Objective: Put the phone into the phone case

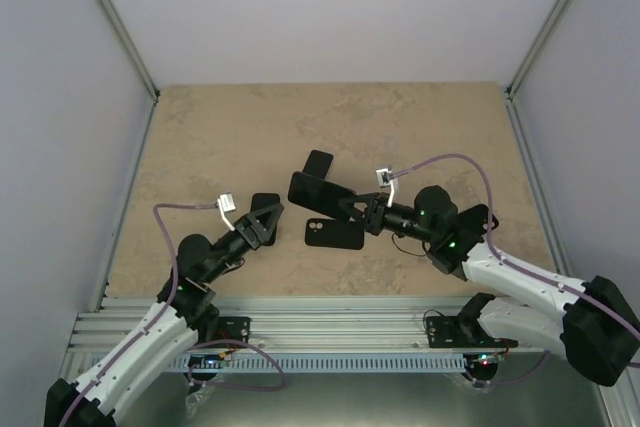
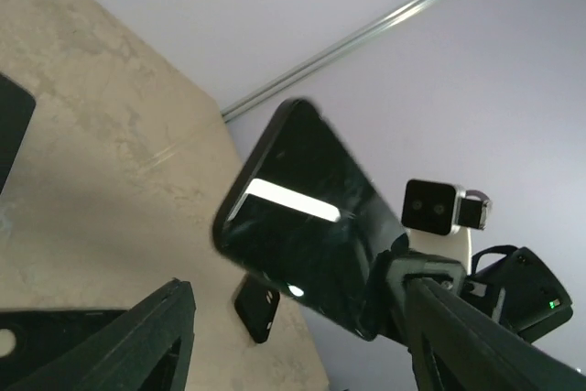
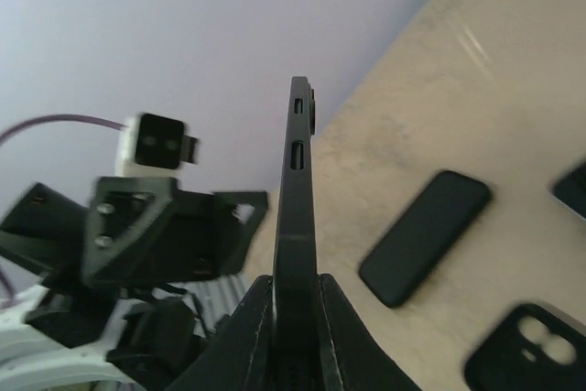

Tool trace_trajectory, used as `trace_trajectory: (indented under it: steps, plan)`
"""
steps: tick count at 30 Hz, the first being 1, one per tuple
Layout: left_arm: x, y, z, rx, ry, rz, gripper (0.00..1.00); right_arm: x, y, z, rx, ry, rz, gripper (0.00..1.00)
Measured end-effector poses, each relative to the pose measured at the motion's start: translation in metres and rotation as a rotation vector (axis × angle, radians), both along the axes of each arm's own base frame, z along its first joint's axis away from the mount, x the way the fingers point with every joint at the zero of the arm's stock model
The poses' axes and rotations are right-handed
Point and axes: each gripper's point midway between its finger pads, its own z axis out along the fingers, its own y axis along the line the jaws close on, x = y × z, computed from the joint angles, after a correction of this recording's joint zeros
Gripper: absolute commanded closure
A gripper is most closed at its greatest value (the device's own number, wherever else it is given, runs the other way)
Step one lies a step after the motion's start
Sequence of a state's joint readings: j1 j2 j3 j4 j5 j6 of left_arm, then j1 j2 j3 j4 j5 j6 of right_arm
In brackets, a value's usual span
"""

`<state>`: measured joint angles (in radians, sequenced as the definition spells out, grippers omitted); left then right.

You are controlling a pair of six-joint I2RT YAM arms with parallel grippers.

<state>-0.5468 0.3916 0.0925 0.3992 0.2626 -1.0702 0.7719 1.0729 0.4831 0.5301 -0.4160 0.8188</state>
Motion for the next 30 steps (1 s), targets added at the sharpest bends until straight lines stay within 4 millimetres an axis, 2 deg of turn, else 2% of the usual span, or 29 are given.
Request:
trace_trajectory:
  steps: [7,12,17,25,30]
  plan:
    - [0.013,-0.004,-0.018,0.12,0.09,0.023,0.2,0.02,-0.037,-0.041,-0.156,0.121,-0.077,0.99]
    - [0.021,-0.009,-0.042,0.228,0.177,0.016,0.08,0.021,-0.055,-0.061,-0.213,0.199,-0.087,0.99]
    - [0.029,-0.014,-0.06,0.334,0.252,0.0,0.01,0.019,-0.062,-0.075,-0.233,0.272,-0.064,1.0]
    - [0.034,-0.026,-0.105,0.479,0.38,-0.061,0.01,0.015,-0.059,-0.106,-0.259,0.415,-0.003,0.99]
    - [0.031,-0.033,-0.13,0.535,0.444,-0.109,0.06,0.017,-0.054,-0.124,-0.281,0.495,0.022,1.0]
